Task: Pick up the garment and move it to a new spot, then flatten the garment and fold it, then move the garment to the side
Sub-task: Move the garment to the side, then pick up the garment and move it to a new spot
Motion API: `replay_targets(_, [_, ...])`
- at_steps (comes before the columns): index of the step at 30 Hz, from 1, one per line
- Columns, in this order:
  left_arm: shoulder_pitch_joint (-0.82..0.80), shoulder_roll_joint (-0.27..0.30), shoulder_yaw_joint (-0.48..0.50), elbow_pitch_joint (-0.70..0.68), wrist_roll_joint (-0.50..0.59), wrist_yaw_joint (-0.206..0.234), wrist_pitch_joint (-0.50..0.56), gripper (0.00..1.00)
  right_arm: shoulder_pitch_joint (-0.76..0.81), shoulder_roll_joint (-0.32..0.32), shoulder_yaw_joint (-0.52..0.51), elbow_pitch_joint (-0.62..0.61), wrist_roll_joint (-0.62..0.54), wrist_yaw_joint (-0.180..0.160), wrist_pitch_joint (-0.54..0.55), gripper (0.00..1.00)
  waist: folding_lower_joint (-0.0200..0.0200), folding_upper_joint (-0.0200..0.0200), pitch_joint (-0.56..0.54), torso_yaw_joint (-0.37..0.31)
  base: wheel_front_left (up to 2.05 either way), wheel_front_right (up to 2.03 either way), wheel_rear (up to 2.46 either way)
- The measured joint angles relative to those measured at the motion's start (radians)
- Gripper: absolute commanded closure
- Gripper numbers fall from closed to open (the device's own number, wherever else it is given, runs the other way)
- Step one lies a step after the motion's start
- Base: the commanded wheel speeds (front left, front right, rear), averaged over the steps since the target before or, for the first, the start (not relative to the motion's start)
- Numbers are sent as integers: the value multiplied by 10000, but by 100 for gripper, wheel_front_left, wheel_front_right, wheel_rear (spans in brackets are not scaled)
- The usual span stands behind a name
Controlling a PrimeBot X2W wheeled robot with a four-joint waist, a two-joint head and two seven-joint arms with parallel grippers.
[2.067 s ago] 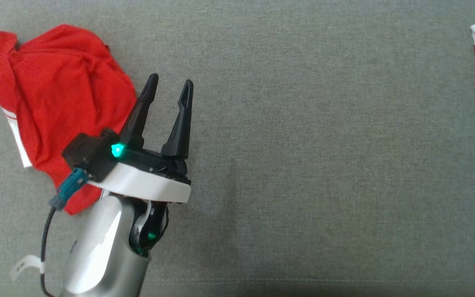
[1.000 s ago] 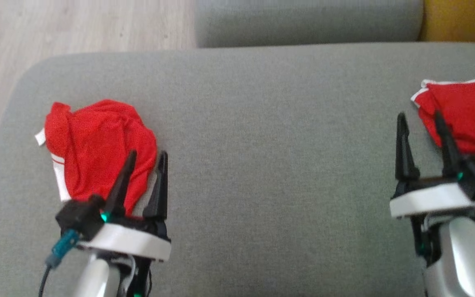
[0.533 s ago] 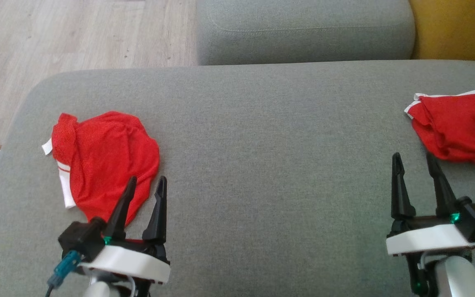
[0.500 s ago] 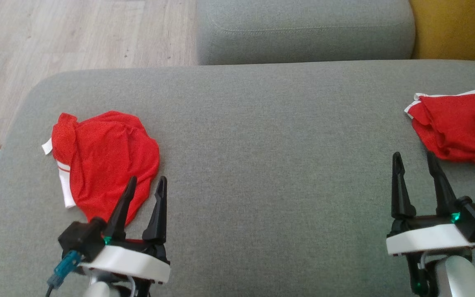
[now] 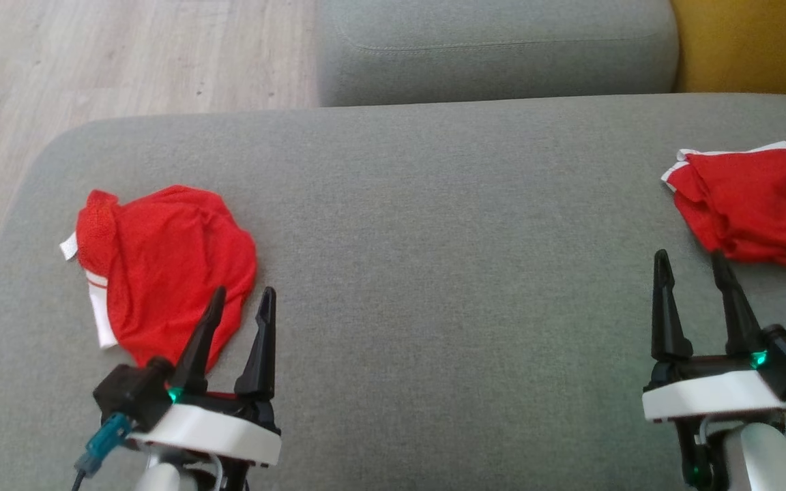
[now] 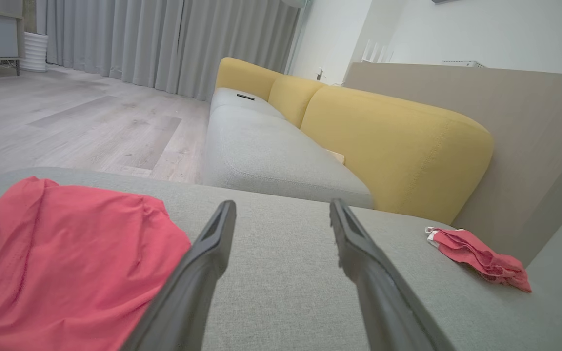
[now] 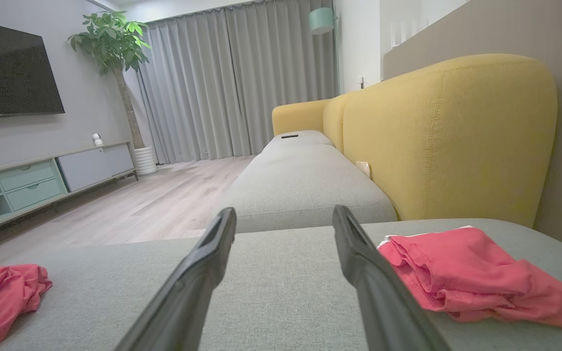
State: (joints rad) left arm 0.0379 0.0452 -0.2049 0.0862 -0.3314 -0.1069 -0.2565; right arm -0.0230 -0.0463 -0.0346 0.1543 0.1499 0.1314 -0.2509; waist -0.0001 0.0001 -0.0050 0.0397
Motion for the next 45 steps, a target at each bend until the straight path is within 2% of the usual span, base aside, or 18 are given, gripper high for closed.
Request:
replay_targets(12, [-32,0,-50,-2,0,-50,0,0,151,2,19,2,2,0,0,0,0,0,-32,-248,0,0,0])
replay_targets(22, [-33,-2,-77,113,0,-75,0,0,151,2,-8,12,-2,0,0,0,0,0,-11,-68,0,0,0])
replay_targets(30, [-328,-4,23,153,2,102,0,0,151,2,136,0,-19,0,-2,0,1,0,202,670,0,0,0])
replay_targets(36, [-576,-6,539,234,-54,184,0,0,132,4,318,-4,-15,0,0,0,1,0,435,1452,0,0,0])
replay_targets(45, [-665,-6,872,382,-50,186,0,0,114,6,1047,54,190,0,-2,0,1,0,572,2584,0,0,0])
